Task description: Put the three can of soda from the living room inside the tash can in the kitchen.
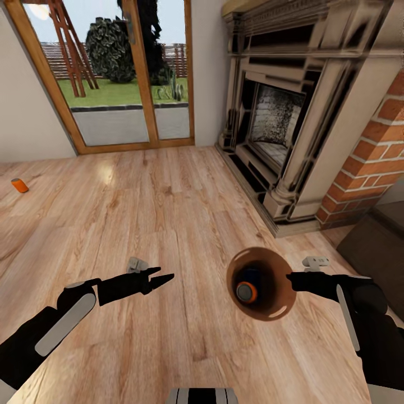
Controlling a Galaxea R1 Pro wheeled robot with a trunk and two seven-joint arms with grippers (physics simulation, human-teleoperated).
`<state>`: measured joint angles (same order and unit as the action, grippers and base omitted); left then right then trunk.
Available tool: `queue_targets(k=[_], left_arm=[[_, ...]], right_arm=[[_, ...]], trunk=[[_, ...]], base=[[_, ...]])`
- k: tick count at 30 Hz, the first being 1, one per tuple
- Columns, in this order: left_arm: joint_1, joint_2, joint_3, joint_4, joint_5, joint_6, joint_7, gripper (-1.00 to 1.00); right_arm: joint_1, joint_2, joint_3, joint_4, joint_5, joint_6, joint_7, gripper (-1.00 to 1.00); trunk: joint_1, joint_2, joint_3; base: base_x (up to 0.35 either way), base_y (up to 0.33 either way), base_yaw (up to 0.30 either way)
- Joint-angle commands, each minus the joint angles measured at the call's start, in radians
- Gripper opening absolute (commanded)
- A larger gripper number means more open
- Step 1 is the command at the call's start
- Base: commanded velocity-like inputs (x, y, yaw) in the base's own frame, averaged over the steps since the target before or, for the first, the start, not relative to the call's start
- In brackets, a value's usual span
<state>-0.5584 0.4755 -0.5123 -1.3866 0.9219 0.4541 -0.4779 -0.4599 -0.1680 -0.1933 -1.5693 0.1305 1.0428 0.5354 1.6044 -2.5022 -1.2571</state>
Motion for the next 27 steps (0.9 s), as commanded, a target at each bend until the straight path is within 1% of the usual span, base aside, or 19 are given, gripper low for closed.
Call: queue_targets(k=[1,10,18,27], left_arm=[[0.0,0.0,0.0,0.0,0.0,0.0,0.0,1.0],[0.0,0.0,0.0,0.002,0.002,0.0,-0.001,1.0],[0.001,-0.004,0.0,0.007,0.023,0.001,0.001,1.0],[0.0,-0.005,0.0,0.008,0.022,0.0,0.001,1.0]], right_arm=[[0.0,0.0,0.0,0.0,-0.023,0.004,0.005,-1.0],[0.0,-0.001,-0.002,-0.001,-0.023,0.004,0.005,-1.0],[0.0,-0.001,-0.003,-0.001,-0.023,0.004,0.005,-1.0],[0.0,-0.001,-0.003,-0.001,-0.023,0.004,0.005,-1.0]], trunk=[[0.0,0.0,0.002],[0.0,0.0,0.016],[0.0,0.0,0.029],[0.0,0.0,0.043]], base=[[0.0,0.0,0.0],[0.0,0.0,0.0],[0.024,0.0,0.0],[0.045,0.0,0.0]])
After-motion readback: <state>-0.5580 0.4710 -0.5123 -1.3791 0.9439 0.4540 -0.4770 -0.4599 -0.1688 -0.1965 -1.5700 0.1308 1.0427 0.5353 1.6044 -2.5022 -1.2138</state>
